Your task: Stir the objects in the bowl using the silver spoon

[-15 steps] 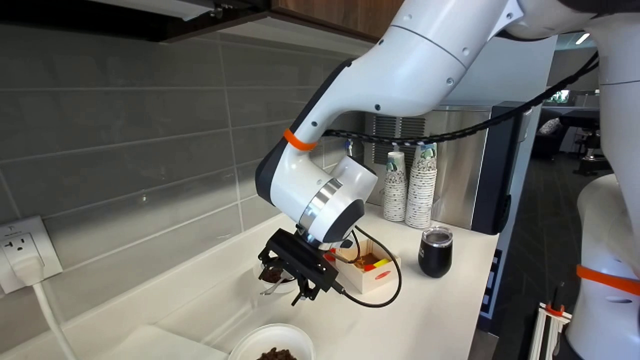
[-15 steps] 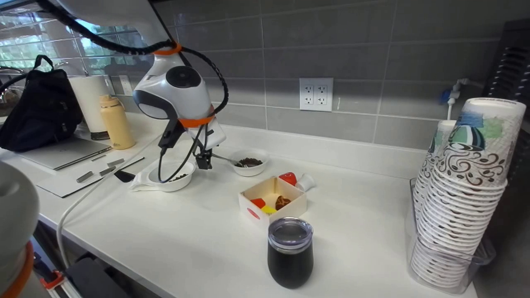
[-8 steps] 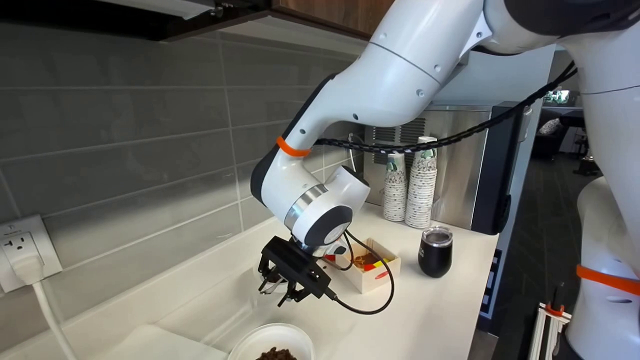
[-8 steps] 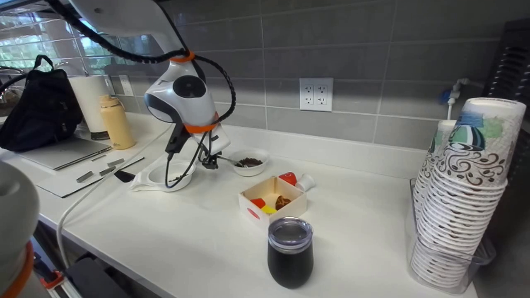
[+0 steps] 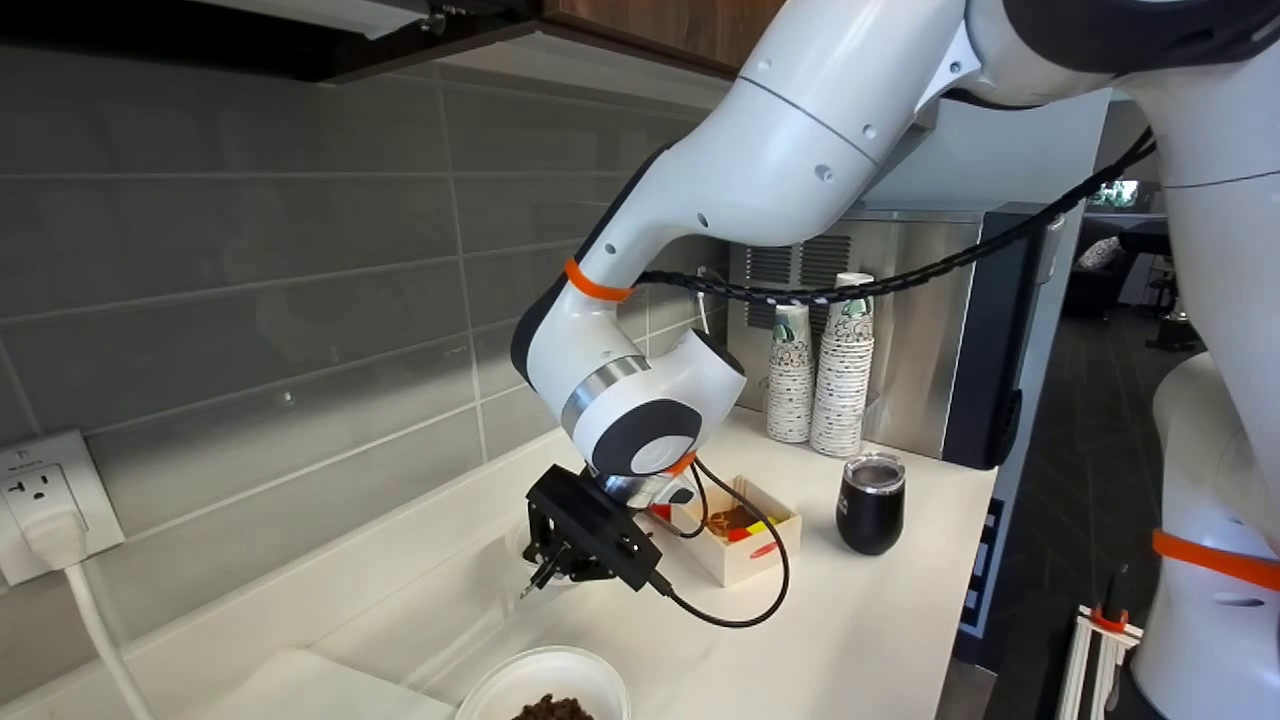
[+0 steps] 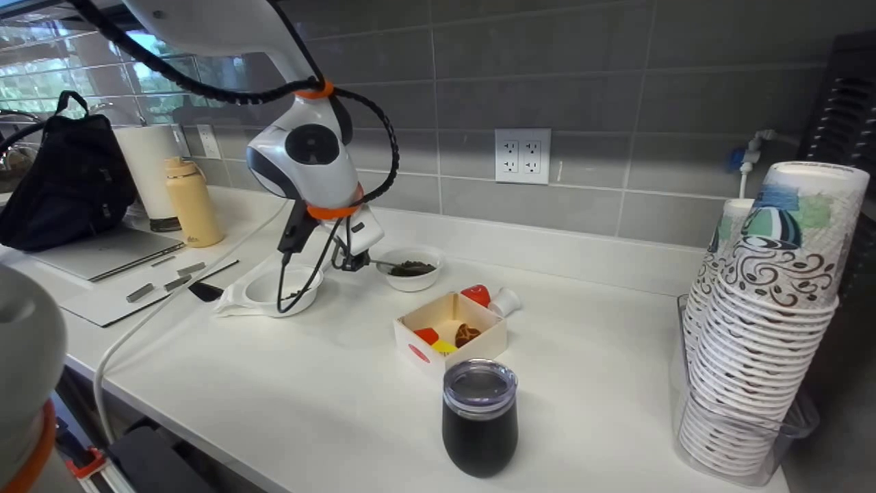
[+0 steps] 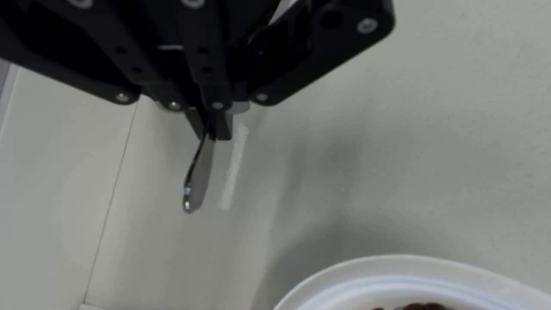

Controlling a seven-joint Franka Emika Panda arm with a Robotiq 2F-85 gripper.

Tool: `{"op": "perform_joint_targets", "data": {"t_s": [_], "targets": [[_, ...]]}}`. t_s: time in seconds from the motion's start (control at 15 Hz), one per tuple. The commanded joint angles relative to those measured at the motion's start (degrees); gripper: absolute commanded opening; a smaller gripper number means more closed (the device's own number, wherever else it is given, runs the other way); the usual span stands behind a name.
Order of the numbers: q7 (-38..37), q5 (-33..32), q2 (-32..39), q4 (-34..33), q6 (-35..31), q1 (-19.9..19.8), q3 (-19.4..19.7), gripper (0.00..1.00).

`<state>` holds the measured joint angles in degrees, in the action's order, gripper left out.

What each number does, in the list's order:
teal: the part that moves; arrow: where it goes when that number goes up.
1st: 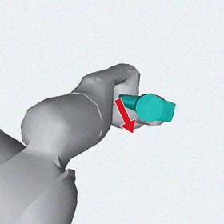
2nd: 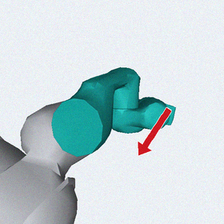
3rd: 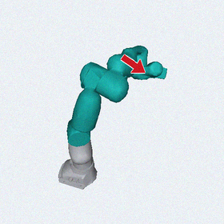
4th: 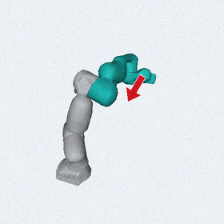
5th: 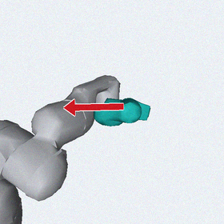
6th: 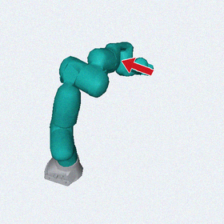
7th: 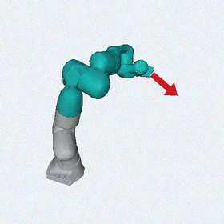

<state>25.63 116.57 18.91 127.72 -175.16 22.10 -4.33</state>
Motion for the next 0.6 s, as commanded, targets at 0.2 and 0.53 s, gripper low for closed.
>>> {"op": "perform_joint_targets", "data": {"t_s": [0.2,0.53], "targets": [[5.81,6.01,-2.33,0.95,1.34,1.29,1.35,0.01],[4.58,4.23,-6.54,3.36,3.73,-0.29,0.62,0.01]]}}
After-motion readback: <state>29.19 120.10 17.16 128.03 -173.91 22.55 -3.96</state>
